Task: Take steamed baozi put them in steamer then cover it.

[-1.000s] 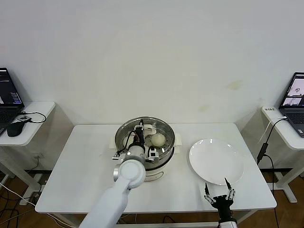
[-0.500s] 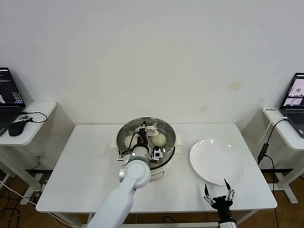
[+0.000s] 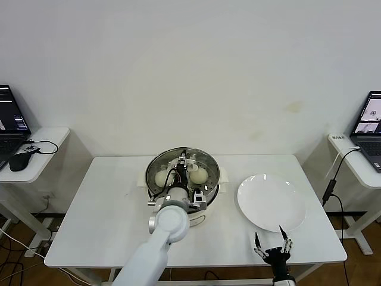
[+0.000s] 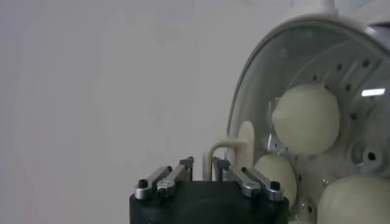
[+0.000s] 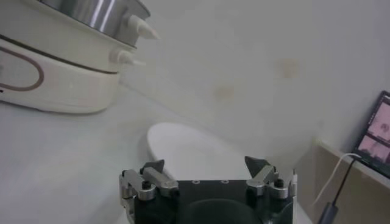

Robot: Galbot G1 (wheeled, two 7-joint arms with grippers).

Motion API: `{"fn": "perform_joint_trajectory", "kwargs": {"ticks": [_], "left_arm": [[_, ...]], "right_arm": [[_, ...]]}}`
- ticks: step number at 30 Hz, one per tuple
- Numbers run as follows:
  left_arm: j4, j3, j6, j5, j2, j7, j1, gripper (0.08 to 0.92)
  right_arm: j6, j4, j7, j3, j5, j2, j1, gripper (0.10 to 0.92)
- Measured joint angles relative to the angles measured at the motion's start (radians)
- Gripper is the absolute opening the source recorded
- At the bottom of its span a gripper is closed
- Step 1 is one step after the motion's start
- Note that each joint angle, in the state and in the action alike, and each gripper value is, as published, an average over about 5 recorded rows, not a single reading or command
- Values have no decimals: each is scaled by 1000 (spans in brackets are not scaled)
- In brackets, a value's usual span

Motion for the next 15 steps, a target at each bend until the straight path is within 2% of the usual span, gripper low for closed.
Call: {"fn": "perform_joint_trajectory", "kwargs": {"ticks": [9,12,15], "left_arm": [[-138,-25,-8,-27,60,1,96,756],[-202,-36,-14,-42,87,-4,146,809],[-278,-52,-23,-63,116,-16,207,821]], "right_arm": [[5,2,0,-5,-6,-7,-15,823],[8,6,0,-6,-4,-12,-21,823],[10,11,-1,-6,0,-16,-25,823]]}}
